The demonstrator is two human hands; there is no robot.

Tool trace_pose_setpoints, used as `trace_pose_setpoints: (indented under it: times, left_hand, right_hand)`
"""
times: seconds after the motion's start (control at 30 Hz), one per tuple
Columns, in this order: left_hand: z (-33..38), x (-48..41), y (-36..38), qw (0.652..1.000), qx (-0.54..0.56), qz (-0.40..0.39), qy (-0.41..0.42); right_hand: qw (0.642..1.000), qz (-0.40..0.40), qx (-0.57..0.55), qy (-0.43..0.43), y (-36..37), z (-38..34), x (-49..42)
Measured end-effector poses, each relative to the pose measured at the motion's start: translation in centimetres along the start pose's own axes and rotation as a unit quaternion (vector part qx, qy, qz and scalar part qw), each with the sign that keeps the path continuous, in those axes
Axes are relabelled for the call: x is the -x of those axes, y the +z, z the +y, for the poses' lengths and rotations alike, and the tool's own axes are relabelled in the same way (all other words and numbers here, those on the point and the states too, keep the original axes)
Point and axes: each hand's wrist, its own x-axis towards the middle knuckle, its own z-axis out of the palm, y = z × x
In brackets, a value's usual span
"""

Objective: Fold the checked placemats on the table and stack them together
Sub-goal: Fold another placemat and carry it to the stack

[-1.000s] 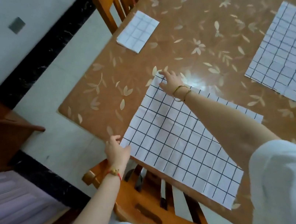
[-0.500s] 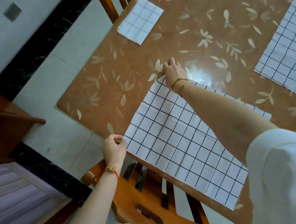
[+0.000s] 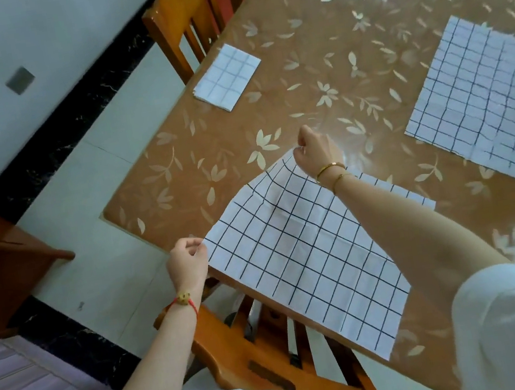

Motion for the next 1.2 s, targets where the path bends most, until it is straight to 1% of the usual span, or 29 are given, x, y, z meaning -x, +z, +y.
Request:
trace_pose_setpoints:
  times: [0.1,0.2,0.37,0.47,0.57,0.67,0.77,1.0,1.2]
  left_hand:
    - [1.7,-0.3,-1.4,0.999,0.029,0.006,0.038]
    - [4.0,-0.6,-3.0,0.993,0.084,-0.003,0.080]
    - [9.0,0.1,-6.2,0.972,0.108,-0.023,0.209]
    - [12.5,0.6,-8.2,0.954,0.112,-0.034,0.275]
    - [16.3,1.4,-10.1,0.934,0.118,-0.032,0.335]
    - [20.2,2.1,-11.5,0.909,0.123,-0.035,0.397]
    - [23.5,3.3,-12.5,0.883,0.111,-0.057,0.453]
    - [28.3,6.2,-14.1,0.841,0.071,-0.089,0.529]
    - [30.2,7.3,-14.6,0.829,0.063,-0.120,0.542]
  right_hand:
    - [0.999,0.034,-0.008,0.017,-2.8,0.9,2.0]
    - [0.995,0.094,-0.014,0.031,-5.7,1.6,3.9]
    - [0.980,0.184,-0.056,0.053,-10.9,2.1,8.2]
    - [0.968,0.224,-0.091,0.066,-13.8,2.5,10.6]
    - [0.955,0.270,-0.103,0.067,-16.9,2.9,12.5]
    - [0.934,0.326,-0.130,0.073,-20.2,2.5,14.6]
    - [0.916,0.367,-0.150,0.061,-23.2,2.2,16.9]
    - [0.901,0.400,-0.160,0.058,-27.6,2.4,21.5]
    - [0.902,0.387,-0.177,0.069,-29.5,3.7,23.4]
